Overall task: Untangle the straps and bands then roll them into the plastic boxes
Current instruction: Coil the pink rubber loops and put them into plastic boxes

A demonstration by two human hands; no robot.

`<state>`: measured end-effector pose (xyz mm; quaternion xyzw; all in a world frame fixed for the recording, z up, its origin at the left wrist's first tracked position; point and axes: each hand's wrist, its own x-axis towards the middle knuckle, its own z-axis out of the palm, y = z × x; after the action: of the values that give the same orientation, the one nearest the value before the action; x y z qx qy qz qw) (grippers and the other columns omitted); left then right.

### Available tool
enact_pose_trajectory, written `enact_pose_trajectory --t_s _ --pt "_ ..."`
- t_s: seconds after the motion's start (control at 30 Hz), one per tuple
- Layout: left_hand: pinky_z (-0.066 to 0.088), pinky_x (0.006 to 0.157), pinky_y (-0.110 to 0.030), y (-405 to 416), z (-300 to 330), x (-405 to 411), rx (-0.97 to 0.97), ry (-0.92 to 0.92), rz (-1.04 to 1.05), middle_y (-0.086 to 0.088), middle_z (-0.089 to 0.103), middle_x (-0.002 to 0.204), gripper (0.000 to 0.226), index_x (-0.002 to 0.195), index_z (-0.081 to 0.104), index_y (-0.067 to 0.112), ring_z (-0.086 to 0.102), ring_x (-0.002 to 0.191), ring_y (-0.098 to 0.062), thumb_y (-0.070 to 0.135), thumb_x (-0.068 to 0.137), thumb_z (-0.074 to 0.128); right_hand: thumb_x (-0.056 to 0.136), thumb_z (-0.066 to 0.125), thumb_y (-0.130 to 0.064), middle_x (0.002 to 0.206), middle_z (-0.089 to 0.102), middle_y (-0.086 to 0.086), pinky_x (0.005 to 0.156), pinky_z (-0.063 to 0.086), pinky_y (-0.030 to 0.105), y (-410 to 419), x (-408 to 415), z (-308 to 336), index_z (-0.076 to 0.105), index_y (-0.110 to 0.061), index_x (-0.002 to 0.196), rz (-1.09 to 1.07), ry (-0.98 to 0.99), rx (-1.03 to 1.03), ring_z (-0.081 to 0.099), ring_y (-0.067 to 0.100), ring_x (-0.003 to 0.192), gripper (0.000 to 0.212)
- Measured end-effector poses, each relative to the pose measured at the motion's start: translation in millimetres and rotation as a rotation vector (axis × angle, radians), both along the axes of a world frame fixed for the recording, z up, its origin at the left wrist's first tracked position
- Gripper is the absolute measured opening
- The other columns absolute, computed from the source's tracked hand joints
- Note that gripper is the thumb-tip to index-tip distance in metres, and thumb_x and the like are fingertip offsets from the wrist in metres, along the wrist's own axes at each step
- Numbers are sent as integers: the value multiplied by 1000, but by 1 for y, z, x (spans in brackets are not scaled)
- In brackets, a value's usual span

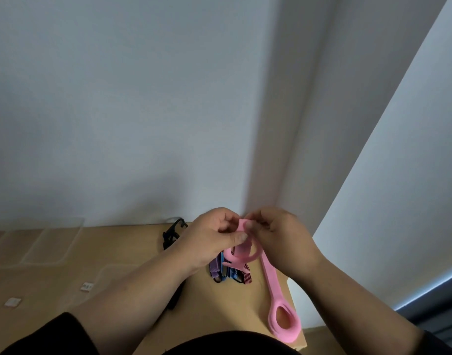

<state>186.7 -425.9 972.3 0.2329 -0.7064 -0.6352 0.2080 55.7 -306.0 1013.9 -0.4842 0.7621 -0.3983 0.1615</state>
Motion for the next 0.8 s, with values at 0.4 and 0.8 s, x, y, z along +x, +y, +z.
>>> enact_pose_trajectory --t_s 0.4,0.8 --pt "58 86 -46 14 -11 -2 242 19 -6 -19 75 98 25 104 72 4 73 89 -31 24 89 67 102 56 -21 77 65 -15 58 42 9 -24 -8 38 62 -25 89 -12 88 -181 58 -3 73 15" --pt "54 72 -34 20 -3 -15 641 31 164 -11 75 84 21 82 75 13 72 76 -23 15 96 59 97 48 -29 94 54 -26 73 40 4 -10 -9 -1 63 -25 103 269 392 -203 53 -8 87 16"
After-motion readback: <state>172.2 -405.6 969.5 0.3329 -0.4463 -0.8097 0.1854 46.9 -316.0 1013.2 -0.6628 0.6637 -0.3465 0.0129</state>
